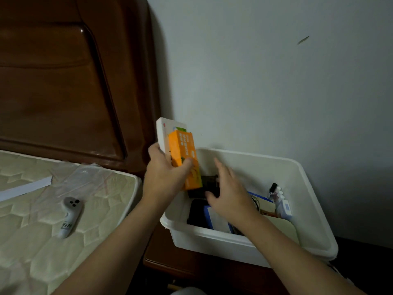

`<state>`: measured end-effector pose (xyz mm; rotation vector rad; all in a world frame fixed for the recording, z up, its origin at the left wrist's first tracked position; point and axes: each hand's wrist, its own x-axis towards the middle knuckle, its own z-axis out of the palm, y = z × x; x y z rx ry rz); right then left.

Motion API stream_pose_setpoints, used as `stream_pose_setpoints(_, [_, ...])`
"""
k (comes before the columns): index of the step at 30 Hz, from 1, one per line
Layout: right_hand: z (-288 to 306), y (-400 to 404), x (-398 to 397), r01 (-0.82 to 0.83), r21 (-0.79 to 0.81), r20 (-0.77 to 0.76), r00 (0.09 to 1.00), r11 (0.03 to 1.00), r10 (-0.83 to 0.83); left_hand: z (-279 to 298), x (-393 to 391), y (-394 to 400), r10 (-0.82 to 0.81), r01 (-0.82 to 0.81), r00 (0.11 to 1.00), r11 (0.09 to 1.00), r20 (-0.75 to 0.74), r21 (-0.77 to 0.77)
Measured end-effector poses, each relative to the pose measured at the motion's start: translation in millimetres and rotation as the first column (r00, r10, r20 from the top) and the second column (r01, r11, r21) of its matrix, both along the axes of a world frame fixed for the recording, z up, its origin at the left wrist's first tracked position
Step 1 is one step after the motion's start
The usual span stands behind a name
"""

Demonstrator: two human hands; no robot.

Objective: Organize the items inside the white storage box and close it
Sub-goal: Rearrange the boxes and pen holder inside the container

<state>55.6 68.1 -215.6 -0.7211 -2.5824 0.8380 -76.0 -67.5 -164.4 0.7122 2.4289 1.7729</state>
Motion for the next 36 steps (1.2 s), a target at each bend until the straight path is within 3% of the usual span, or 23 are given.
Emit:
stream_pose_setpoints(3, [-2.2, 17.5, -5.0, 0.123, -0.029, 0.216, 0.97, 0.992, -0.114, -11.0, -0.2, -11.2, 0.0, 0.0, 1.0, 1.0, 0.02, 0.004])
stream_pose_setpoints(5, [-5.3, 13.7, -9.7, -0.057, -0.056, 0.335, 0.939, 0.997, 0.073, -24.9, 8.2, -14.2, -0.025, 0.025, 0.999, 0.999, 0.025, 0.023])
stream_pose_setpoints(8, [-9.3, -6.2, -26.1, -0.433, -0.075, 0.511, 0.757, 0.898, 0.407, -42.6, 23.2, -12.5, 0.02, -0.021, 1.0, 0.998, 0.019, 0.06])
stream_pose_setpoints(10, [-15.3, -14.7, -41.5, -0.571, -0.024, 0.628, 0.63, 0.821, 0.456, -48.9, 30.8, -10.6, 0.086, -0.085, 0.996, 0.995, -0.026, 0.048])
stream_pose_setpoints(14, [-25.0, -23.9, -56.4, -0.751, 0.082, 0.831, 0.414, 0.655, 0.371, -51.5, 33.4, -9.1, 0.139, -0.137, 0.99, 0.987, -0.032, 0.079])
stream_pose_setpoints(16, [-24.9, -21.9, -56.1, -0.82, 0.062, 0.871, 0.323, 0.57, 0.37, -51.2, 31.7, -9.1, 0.141, -0.138, 0.99, 0.987, -0.028, 0.082])
stream_pose_setpoints(22, [-23.6, -15.1, -54.8, -0.774, -0.076, 0.884, 0.24, 0.629, 0.401, -51.5, 31.7, -9.6, 0.136, -0.138, 0.99, 0.981, 0.025, 0.135])
stream_pose_setpoints(23, [-22.2, -13.9, -53.4, -0.745, -0.103, 0.863, 0.263, 0.659, 0.431, -52.0, 31.5, -9.5, 0.136, -0.14, 0.99, 0.98, 0.036, 0.138])
stream_pose_setpoints(24, [-21.5, -12.1, -51.1, -0.689, -0.113, 0.808, 0.356, 0.716, 0.47, -52.2, 31.4, -9.1, 0.134, -0.14, 0.99, 0.98, 0.046, 0.142])
stream_pose_setpoints(25, [-21.5, -9.4, -48.5, -0.589, -0.096, 0.708, 0.527, 0.803, 0.471, -52.0, 31.4, -9.0, 0.132, -0.139, 0.99, 0.979, 0.055, 0.148])
stream_pose_setpoints(27, [-23.0, 2.2, -45.2, -0.221, -0.005, 0.44, 0.875, 0.975, 0.201, -51.2, 31.3, -9.6, 0.131, -0.14, 0.989, 0.976, 0.067, 0.164])
stream_pose_setpoints(28, [-23.9, 9.7, -45.0, -0.005, 0.044, 0.328, 0.945, 0.999, -0.01, -51.0, 31.1, -9.6, 0.132, -0.142, 0.989, 0.975, 0.068, 0.168])
stream_pose_setpoints(29, [-25.8, 17.5, -45.7, 0.182, 0.054, 0.252, 0.949, 0.982, -0.19, -50.9, 31.1, -9.4, 0.134, -0.144, 0.989, 0.975, 0.066, 0.169])
stream_pose_setpoints(31, [-32.7, 32.7, -49.4, 0.376, -0.038, 0.233, 0.904, 0.926, -0.358, -50.8, 31.5, -9.0, 0.137, -0.145, 0.989, 0.976, 0.06, 0.16])
stream_pose_setpoints(34, [-42.9, 39.5, -55.4, 0.35, -0.178, 0.328, 0.902, 0.919, -0.28, -53.0, 31.3, -9.7, 0.138, -0.142, 0.99, 0.98, 0.037, 0.138])
stream_pose_setpoints(36, [-50.5, 37.9, -57.1, 0.285, -0.155, 0.306, 0.924, 0.946, -0.228, -54.2, 30.8, -9.6, 0.137, -0.139, 0.99, 0.982, 0.023, 0.125])
